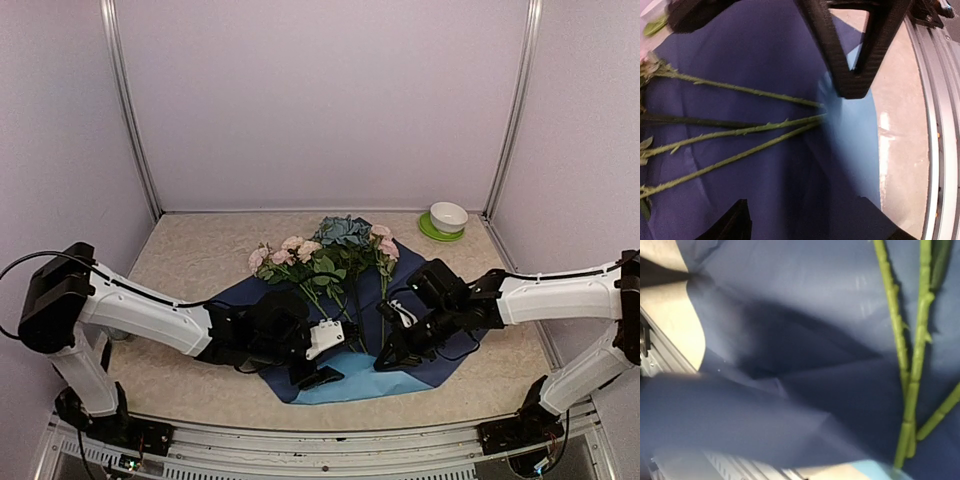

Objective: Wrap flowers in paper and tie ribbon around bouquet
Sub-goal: Pass from the right arm to the left, then adjust the fake flower on the flattened wrapping paper.

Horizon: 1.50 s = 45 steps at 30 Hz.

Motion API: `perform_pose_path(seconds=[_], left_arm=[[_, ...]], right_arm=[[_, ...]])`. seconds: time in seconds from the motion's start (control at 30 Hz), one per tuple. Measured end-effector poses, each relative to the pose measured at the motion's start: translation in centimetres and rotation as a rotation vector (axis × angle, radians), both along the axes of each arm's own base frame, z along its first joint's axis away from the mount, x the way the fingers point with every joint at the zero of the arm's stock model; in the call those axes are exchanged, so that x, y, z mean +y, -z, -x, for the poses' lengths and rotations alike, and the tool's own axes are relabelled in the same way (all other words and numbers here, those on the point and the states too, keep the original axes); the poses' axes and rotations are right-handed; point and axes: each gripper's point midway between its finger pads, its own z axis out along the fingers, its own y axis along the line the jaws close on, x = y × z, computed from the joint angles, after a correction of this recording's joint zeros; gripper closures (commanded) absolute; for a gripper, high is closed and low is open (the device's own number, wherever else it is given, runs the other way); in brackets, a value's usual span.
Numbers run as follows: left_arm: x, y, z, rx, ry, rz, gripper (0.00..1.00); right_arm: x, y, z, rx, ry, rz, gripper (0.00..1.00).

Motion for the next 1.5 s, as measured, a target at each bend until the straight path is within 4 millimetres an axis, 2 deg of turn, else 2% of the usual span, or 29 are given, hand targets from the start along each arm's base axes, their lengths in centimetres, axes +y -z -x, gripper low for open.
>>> perform_pose_path(seconds=[0.03, 0.1, 0.13, 0.27, 0.4, 0.47, 0.5, 0.57, 0.67, 0.73, 0.8, 0.9, 0.97, 1.07, 1.3, 1.4, 1.5], left_arm=[[-0.7, 0.2, 0.3, 0.016, 0.031, -0.008, 0.62], [-1.8, 0.3, 0.8, 0.043, 0.077, -0.013, 0.98], [-1.9, 0.4, 1.0, 0.054, 0.091, -0.016, 1.00], [-1.8, 0.6, 1.4, 0.071, 0.107, -0.025, 1.00], [-1.7, -0.2, 1.7, 0.082, 0.115, -0.002, 1.00], [-1.5, -0.9, 1.9, 0.082, 0.120, 0.023, 1.00], [-1.5, -1.3, 1.9, 0.080, 0.121, 0.035, 1.00], [-1.5, -1.6, 2.0, 0.080, 0.119, 0.051, 1.00], [-1.5, -1.5, 1.9, 0.085, 0.113, 0.055, 1.00], [-1.3, -1.2, 2.1, 0.089, 0.116, 0.055, 1.00], [-1.1, -0.9, 2.3, 0.100, 0.126, 0.057, 1.00], [-0.8, -0.4, 2.8, 0.126, 0.138, 0.065, 1.00], [-0.6, -0.1, 3.1, 0.149, 0.144, 0.067, 1.00], [-0.6, -0.2, 3.5, 0.171, 0.158, 0.078, 1.00], [-0.2, -1.0, 3.8, 0.205, 0.173, 0.110, 1.00], [-0.2, -1.2, 3.5, 0.202, 0.158, 0.112, 1.00], [-0.1, -1.1, 3.0, 0.198, 0.131, 0.109, 1.00]], right_arm=[[-0.1, 0.0, -0.2, -0.002, -0.002, -0.002, 1.00], [-0.5, 0.0, -0.5, -0.005, -0.004, -0.004, 0.90], [-0.6, 0.0, -0.6, -0.005, -0.006, -0.004, 0.87], [-1.4, -1.1, -1.9, -0.029, -0.012, 0.019, 0.79], [-2.1, -5.0, -7.0, -0.162, 0.043, 0.003, 0.77], [-2.6, -5.8, -9.4, -0.217, 0.077, 0.012, 0.80], [-2.9, -5.6, -10.8, -0.238, 0.098, 0.038, 0.79], [-3.7, -3.4, -12.8, -0.249, 0.130, 0.132, 0.77], [-5.2, 1.5, -14.4, -0.226, 0.146, 0.331, 0.79], [-6.0, 3.8, -14.7, -0.220, 0.141, 0.444, 0.81], [-6.4, 5.2, -14.9, -0.222, 0.132, 0.524, 0.82], [-6.2, 6.2, -14.7, -0.242, 0.117, 0.592, 0.82], [-5.4, 6.5, -13.9, -0.255, 0.092, 0.606, 0.82], [-3.3, 6.6, -12.9, -0.270, 0.053, 0.591, 0.82], [1.3, 5.7, -13.4, -0.307, 0.047, 0.488, 0.81], [2.0, 5.0, -13.5, -0.319, 0.045, 0.447, 0.78], [1.6, 3.6, -13.2, -0.342, 0.035, 0.428, 0.73]])
